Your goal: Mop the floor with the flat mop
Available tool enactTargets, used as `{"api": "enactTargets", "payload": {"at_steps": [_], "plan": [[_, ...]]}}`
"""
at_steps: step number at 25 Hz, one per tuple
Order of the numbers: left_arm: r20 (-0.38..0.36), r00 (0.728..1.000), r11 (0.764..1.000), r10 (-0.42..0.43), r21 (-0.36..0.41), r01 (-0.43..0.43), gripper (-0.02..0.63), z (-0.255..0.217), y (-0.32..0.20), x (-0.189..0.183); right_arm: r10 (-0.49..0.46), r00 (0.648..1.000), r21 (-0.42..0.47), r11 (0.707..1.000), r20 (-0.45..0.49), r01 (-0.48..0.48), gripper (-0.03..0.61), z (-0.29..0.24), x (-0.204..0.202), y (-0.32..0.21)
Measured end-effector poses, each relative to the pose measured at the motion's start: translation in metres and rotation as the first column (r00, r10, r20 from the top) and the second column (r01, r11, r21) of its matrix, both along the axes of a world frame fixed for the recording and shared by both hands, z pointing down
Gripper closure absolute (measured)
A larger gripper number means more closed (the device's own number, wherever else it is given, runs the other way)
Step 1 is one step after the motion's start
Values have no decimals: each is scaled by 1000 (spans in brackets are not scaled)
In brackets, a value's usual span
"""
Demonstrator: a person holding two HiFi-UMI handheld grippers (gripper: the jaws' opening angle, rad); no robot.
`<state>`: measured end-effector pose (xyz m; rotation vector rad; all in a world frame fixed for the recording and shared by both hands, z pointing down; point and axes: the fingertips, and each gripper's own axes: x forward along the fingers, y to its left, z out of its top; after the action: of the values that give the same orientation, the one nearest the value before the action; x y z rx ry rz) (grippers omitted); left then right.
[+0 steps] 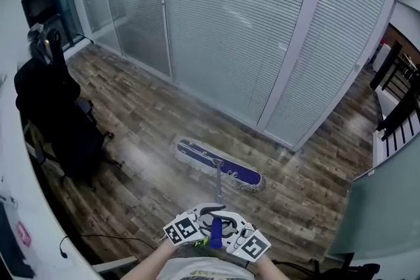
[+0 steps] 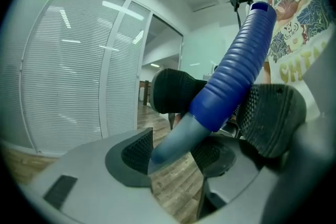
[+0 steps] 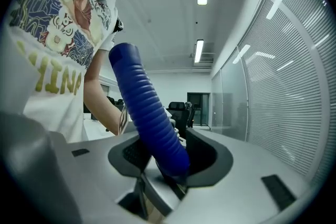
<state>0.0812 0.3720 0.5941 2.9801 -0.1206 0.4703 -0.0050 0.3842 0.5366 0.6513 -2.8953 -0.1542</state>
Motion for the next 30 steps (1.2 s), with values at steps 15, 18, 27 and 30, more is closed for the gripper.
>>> {"api": "enactTargets", "payload": {"at_steps": [15, 18, 27, 30], "plan": [[48, 996, 997, -76, 15, 75, 417, 8, 145, 13, -65, 997, -40, 997, 48, 67, 394, 11, 18, 154], [28, 997, 997, -69, 22, 69, 419, 8, 141, 18, -84, 995, -38, 996, 51, 86, 391, 13, 22, 148], [-22, 998, 998, -56, 26, 57, 419, 13, 71, 6, -116, 993, -78, 990, 9, 117, 376, 25, 8, 79], [-41, 997, 998, -60, 22, 61, 419, 11, 19, -8, -126, 992, -70, 990, -7, 126, 376, 24, -6, 27]]}}
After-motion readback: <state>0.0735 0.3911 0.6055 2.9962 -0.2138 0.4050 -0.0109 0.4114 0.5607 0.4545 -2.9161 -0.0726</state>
